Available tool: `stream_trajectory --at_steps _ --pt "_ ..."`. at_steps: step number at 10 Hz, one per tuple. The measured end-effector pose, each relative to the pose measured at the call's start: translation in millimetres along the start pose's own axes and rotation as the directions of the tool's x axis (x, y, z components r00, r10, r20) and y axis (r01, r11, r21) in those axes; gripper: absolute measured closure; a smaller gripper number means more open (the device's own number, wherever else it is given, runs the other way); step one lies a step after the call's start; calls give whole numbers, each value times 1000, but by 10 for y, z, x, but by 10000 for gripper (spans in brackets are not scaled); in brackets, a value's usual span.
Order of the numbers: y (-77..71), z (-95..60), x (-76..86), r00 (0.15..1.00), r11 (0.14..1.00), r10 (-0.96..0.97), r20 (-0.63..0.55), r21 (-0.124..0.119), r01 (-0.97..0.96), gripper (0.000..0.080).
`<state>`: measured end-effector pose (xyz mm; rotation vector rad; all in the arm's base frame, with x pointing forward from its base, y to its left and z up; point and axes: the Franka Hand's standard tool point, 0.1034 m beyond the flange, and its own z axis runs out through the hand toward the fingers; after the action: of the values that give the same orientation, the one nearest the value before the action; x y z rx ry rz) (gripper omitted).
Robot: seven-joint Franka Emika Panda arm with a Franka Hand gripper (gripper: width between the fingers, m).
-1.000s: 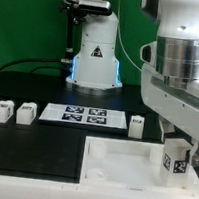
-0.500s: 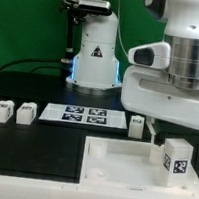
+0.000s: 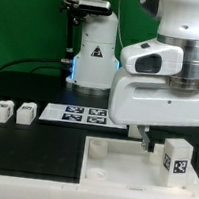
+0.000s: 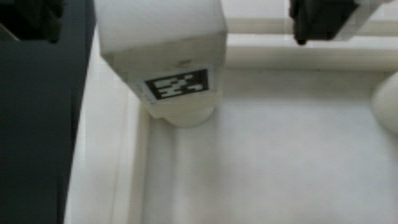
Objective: Assemble one leg
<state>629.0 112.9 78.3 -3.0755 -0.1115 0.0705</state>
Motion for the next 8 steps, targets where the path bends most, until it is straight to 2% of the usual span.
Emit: stream_trajectory --at_steps 2,3,4,5,6,7,8 --pt "2 0 0 1000 1000 -6 0 0 6 151" --pt "3 0 0 1000 1000 -6 0 0 6 272" --pt "2 0 0 1000 1000 -2 0 0 2 432" --pt "1 1 0 1000 1000 20 0 1 -20 432" --pt "3 1 -1 1000 1000 19 0 1 -19 509" --pt "-10 4 4 995 995 102 -9 3 -102 509" --pt "-44 5 -7 955 955 296 -27 4 -296 509"
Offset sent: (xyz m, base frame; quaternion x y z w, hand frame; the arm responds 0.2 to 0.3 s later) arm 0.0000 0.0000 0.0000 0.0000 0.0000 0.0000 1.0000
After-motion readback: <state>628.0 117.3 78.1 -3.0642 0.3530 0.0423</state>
